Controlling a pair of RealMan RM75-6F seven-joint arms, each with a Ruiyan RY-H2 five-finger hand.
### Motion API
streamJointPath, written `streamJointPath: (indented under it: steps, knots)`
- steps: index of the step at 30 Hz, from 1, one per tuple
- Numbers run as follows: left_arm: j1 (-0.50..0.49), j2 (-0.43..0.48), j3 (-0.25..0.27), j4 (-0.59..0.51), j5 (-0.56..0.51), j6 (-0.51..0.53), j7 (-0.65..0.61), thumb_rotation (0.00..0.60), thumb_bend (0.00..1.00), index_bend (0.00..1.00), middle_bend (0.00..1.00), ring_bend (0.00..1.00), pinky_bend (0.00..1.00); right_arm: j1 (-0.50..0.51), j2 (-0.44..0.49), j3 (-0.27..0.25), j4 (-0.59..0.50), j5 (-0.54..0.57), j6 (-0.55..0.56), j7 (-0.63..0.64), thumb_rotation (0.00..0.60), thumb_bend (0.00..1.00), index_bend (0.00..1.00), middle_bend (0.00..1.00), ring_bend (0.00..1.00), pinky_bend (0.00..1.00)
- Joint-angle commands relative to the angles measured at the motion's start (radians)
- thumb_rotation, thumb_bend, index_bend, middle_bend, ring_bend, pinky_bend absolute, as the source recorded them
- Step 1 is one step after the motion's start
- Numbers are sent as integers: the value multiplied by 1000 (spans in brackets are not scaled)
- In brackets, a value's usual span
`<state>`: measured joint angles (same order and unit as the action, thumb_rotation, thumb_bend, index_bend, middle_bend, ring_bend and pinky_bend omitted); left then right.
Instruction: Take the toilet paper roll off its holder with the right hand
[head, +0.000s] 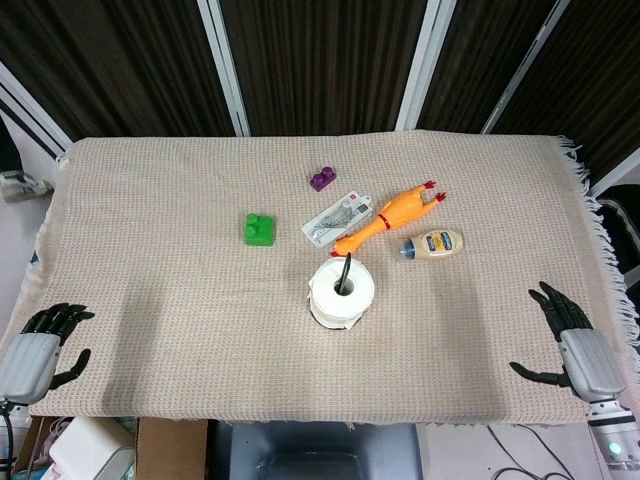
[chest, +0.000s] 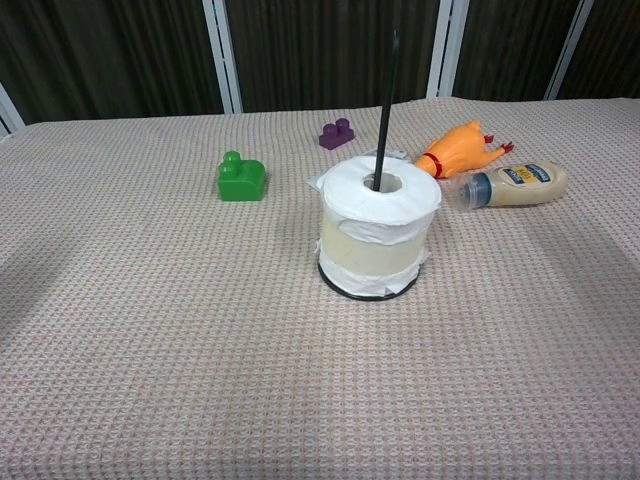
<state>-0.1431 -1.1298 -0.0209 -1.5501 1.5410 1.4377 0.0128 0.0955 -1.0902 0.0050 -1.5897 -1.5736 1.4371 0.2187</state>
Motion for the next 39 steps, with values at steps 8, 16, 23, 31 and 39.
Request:
streamJointPath:
  steps: [8, 16, 23, 31, 39]
  knots:
    - [12, -14, -14, 9, -8, 37, 8, 600, 416, 293, 209, 148, 236, 15, 10, 5, -33, -33, 7, -34, 600, 96, 47, 0, 0, 209]
    - [27, -11, -3, 15, 28, 77, -16, 600, 416, 295, 211, 148, 242, 114, -71, 60, 4, -59, -43, 63, 600, 81, 0, 0, 0, 200]
    - [36, -4, 7, 22, 54, 100, -46, 600, 416, 296, 213, 148, 249, 264, -74, 106, -108, 95, -335, 211, 600, 66, 0, 0, 0, 183]
    - [42, 2, 10, 30, 68, 116, -67, 600, 417, 297, 217, 148, 251, 374, -174, 156, -102, 216, -465, 102, 600, 53, 0, 0, 0, 147]
    - [42, 4, 17, 32, 81, 117, -72, 600, 415, 299, 224, 149, 252, 438, -292, 175, -68, 286, -493, -35, 600, 53, 0, 0, 0, 144]
